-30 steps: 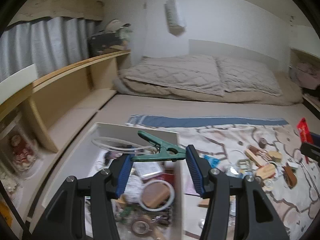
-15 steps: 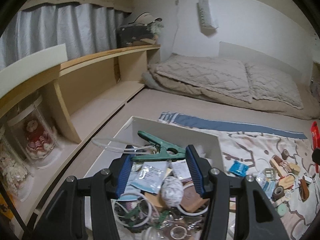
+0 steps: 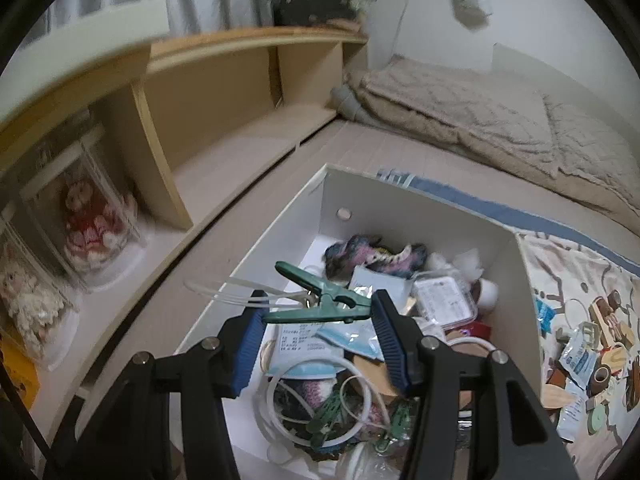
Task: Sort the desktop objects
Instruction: 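Carry the red packet and green clothespin in both grippers over the white shoebox, then open the left gripper to drop the clothespin into the shoebox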
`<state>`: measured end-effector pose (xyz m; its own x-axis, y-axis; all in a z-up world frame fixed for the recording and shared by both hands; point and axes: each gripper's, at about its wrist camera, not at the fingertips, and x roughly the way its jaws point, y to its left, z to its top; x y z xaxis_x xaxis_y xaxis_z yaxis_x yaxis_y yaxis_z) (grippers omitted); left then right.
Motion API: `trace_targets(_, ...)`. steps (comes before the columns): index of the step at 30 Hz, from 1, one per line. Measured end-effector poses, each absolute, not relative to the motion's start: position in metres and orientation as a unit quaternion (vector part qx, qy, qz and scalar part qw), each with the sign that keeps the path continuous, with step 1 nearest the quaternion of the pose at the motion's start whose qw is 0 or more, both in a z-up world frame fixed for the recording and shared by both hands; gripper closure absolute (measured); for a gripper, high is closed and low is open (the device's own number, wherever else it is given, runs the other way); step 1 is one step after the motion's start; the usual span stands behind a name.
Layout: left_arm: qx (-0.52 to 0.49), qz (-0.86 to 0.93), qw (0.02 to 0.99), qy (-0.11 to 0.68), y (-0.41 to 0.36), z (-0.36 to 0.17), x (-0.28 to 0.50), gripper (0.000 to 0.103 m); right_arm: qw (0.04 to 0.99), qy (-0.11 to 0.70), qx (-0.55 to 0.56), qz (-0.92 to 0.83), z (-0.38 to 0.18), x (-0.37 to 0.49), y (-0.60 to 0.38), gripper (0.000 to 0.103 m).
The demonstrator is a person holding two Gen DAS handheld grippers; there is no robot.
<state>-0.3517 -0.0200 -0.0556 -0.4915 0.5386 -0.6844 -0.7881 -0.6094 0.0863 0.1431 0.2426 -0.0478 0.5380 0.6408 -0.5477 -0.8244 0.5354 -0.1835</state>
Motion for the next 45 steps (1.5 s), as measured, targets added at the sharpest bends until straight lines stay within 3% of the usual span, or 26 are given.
trace_targets(14, -0.339, 0.842, 0.369, 0.199, -0.012, -0.077, -0.374, 0.05, 0.828, 0.233, -0.237, 0.451, -0.079, 0.138, 0.275, 0.058)
trace_targets(17, -0.341, 0.842, 0.366, 0.201, -0.012, -0.081, -0.377, 0.037, 0.828, 0.236, -0.235, 0.451, -0.083, 0.141, 0.279, 0.058)
trace_targets(22, -0.339, 0.853, 0.345, 0.194, -0.014, -0.081, -0.378, 0.03, 0.827, 0.242, -0.234, 0.45, -0.087, 0.147, 0.286, 0.058)
trace_targets(45, -0.291, 0.858, 0.383, 0.18, -0.021, -0.076, -0.368, 0.03, 0.824, 0.323, -0.238, 0.4, -0.117, 0.224, 0.353, 0.058)
